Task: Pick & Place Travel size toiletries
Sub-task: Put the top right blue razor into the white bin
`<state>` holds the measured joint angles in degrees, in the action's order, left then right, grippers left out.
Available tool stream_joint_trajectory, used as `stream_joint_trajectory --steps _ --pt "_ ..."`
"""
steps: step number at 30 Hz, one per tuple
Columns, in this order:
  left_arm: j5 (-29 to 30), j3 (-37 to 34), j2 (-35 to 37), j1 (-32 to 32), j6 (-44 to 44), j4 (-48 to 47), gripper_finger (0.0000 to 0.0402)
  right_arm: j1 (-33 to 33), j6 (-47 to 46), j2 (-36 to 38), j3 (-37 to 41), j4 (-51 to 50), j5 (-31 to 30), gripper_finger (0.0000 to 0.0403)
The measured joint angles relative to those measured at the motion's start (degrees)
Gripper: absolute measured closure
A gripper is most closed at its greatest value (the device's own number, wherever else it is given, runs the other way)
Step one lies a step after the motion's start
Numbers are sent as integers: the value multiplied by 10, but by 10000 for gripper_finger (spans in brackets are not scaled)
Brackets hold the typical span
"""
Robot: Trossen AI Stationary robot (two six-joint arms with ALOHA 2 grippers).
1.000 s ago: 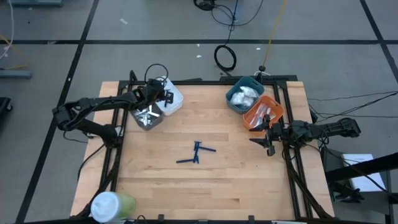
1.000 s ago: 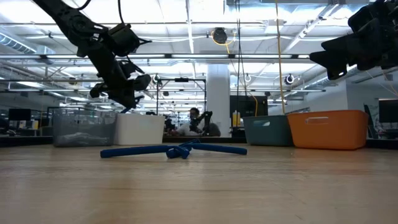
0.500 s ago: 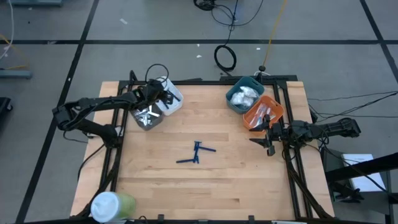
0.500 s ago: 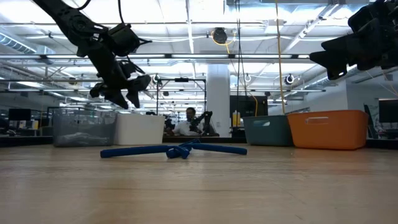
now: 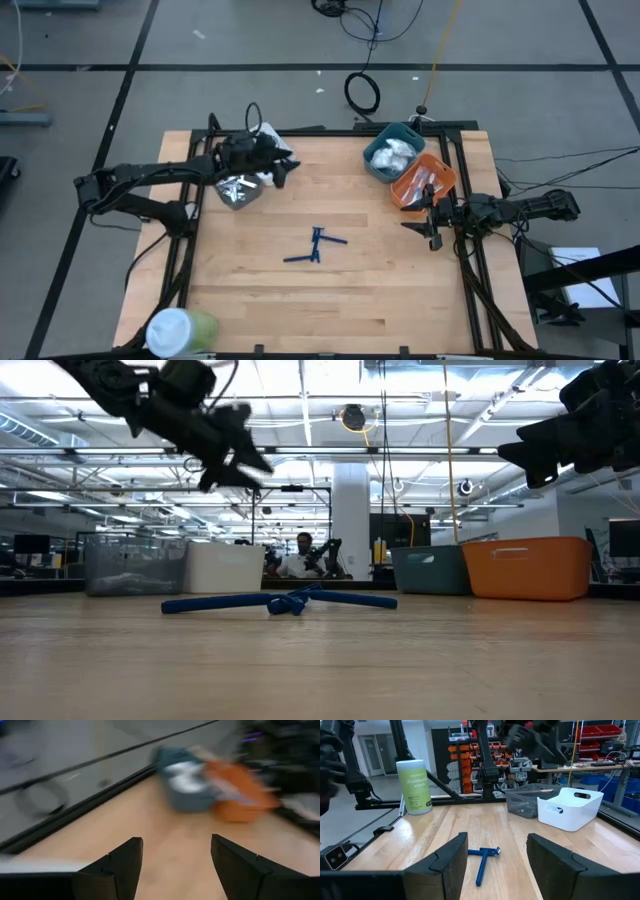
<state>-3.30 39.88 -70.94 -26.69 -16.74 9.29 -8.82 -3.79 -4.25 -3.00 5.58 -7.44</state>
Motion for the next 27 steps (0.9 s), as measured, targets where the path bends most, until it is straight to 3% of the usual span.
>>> stream_joint_trajectory --steps 4,7,11,17,23,27 --pt "-52 0 4 57 44 52 169 0 0 0 0 0 0 211" --pt "-61 0 1 111 118 58 169 0 0 0 0 0 0 211" --pt "-24 0 -16 179 179 61 169 0 0 0 0 0 0 211" --pt "65 0 -53 241 176 50 169 0 0 0 0 0 0 211" --pt "81 87 -106 266 147 -117 169 0 0 0 0 0 0 211" --pt "89 153 -172 279 198 -177 170 0 0 0 0 1 0 211"
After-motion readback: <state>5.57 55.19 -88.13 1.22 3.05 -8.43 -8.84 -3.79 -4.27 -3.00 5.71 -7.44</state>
